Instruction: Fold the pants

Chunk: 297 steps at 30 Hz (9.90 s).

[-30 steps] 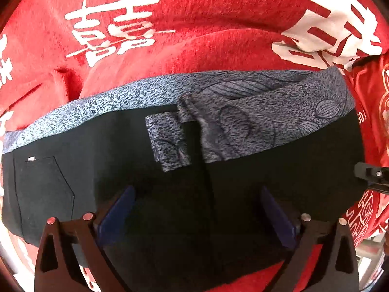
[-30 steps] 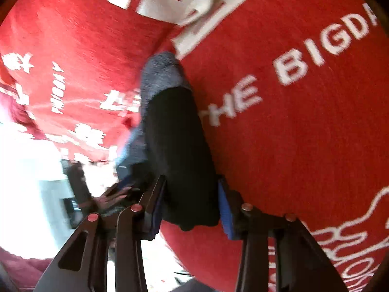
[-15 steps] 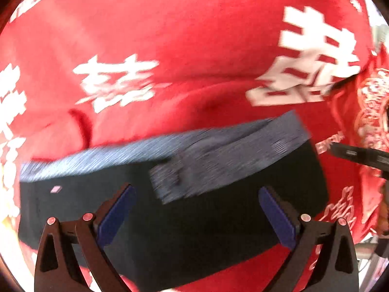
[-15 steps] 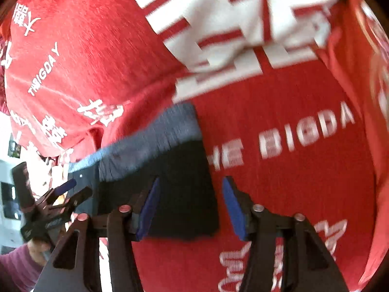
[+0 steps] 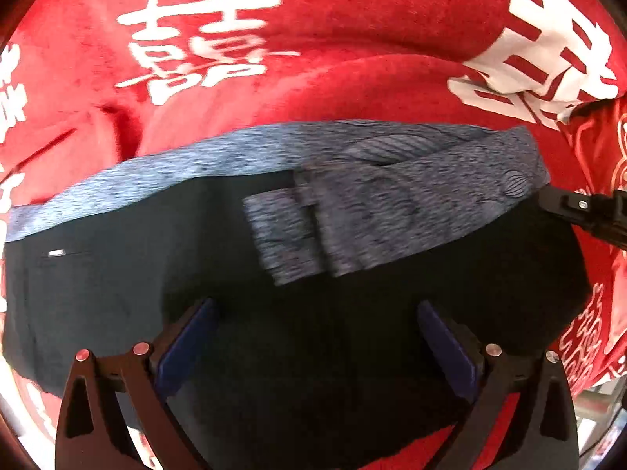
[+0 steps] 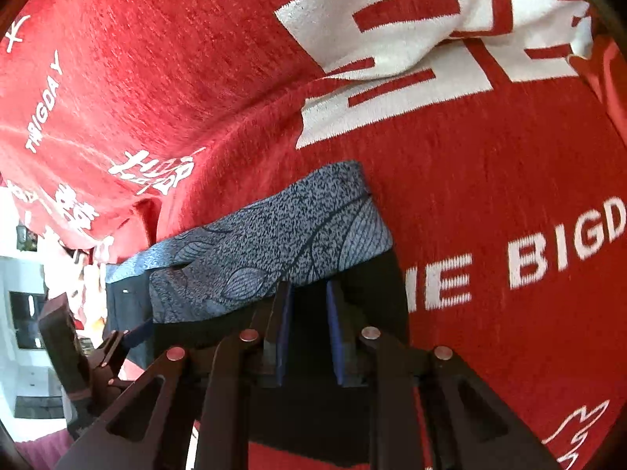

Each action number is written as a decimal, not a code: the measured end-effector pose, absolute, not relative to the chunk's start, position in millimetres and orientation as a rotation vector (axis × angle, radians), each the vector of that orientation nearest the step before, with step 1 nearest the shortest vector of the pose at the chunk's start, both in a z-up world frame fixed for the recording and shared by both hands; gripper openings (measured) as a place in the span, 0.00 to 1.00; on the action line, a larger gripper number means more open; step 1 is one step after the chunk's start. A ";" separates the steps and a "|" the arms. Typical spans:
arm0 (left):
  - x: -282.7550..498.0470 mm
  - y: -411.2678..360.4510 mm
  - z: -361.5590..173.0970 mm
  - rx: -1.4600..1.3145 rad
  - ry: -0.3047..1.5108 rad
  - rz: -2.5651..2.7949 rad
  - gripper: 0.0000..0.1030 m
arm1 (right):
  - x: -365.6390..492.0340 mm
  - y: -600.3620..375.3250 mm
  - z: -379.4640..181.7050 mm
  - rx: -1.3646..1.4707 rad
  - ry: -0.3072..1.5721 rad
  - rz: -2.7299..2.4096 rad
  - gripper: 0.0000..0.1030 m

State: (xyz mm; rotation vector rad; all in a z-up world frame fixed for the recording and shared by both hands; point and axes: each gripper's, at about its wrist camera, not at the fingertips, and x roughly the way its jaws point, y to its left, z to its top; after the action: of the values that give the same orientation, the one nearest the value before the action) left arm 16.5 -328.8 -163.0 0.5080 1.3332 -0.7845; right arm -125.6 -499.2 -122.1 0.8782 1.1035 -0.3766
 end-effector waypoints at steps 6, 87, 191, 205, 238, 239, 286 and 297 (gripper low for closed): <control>21.8 -293.8 -145.1 0.496 1.301 -0.754 1.00 | -127.1 -464.4 -106.5 0.888 1.112 -0.323 0.20; 92.8 -71.2 -149.9 0.170 1.442 -0.390 1.00 | -11.5 -229.1 -140.6 0.409 1.443 -0.206 0.73; -138.1 -376.3 -130.4 0.742 0.913 -1.115 0.43 | -166.5 -483.7 -134.4 1.116 1.064 -0.148 0.25; -26.0 -306.8 -109.4 0.646 0.989 -0.788 0.81 | -189.4 -474.3 -120.0 1.025 1.097 -0.212 0.33; 21.6 -285.8 -142.8 0.376 1.370 -0.712 0.91 | -147.3 -452.8 -100.5 0.855 1.100 -0.321 0.54; 22.7 -285.6 -141.5 0.379 1.371 -0.713 0.91 | -147.8 -452.6 -99.9 0.851 1.105 -0.319 0.55; 57.2 -229.4 -97.6 0.168 1.449 -1.057 0.57 | -188.2 -462.0 -121.4 1.303 0.941 0.100 0.41; 58.8 -194.0 -154.9 0.250 1.450 -0.902 1.00 | -188.2 -428.1 -164.9 1.112 1.144 -0.109 0.65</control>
State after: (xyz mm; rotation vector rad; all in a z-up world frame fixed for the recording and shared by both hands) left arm 58.8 -194.0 -154.9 0.2502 1.4497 -0.9015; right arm -188.2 -428.1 -164.9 1.1118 1.1440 -0.1085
